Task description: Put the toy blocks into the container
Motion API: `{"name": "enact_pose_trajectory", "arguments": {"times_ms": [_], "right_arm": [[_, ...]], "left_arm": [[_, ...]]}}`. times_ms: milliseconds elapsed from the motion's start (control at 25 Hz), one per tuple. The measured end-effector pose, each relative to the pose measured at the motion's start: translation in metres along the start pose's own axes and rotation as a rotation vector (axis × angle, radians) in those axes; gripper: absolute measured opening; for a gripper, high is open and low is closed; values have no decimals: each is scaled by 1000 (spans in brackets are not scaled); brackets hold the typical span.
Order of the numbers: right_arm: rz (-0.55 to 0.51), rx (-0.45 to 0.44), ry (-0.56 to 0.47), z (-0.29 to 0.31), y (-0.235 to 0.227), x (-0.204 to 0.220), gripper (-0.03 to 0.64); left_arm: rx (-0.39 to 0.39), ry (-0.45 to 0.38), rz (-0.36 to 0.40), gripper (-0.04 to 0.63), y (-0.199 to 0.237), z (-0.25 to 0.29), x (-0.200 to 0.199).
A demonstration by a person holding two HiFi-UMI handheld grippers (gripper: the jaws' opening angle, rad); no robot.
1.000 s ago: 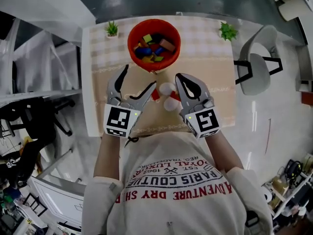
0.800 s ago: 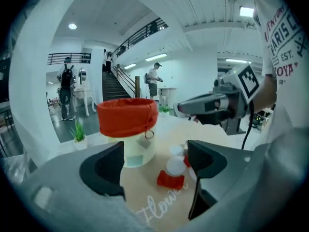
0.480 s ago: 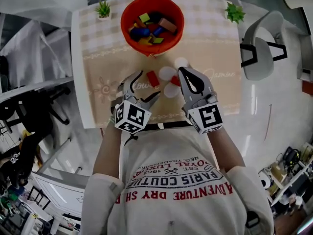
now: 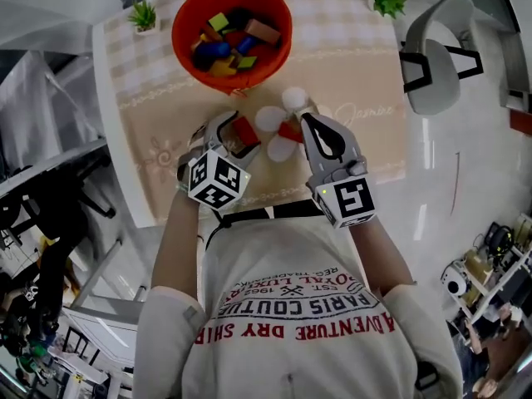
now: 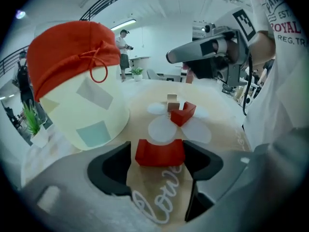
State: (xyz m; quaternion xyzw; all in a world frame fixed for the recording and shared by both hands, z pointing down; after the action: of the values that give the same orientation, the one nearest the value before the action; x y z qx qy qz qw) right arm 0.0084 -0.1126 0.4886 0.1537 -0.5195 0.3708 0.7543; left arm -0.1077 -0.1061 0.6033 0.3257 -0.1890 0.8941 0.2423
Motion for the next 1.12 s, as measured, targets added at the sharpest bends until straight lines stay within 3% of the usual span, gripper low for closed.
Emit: {"name": "enact_pose_trajectory", "arguments": {"times_ms": [80,200,480,1120], "right_arm": [[8,22,2,-1,-3,1,2],[7,39,-23,-2,-7,-2,0],[-2,37,-10,-5,-7,-11,0],[-164,-55,-138,-1,12,-84,2]], "left_arm": [[28,22,26,321,-3,4,2],[46,34,37,311,-5,5,2],[4,-18,8,310,2,-10,-14],[-315,-333,-130,310,68,-111,-98]]}}
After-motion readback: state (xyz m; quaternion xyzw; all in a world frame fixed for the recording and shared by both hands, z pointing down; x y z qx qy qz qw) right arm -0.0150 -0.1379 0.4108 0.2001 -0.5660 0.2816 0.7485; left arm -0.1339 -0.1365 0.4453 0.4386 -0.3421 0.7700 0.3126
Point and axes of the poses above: the fingertips, and each gripper's own axes: z forward along the fingers, y to its left, x out of its underside, the point moved 3 cm from there along -z, backward along the fingers, and after that the axes turned 14 degrees about -x, right-handed, at the moved point
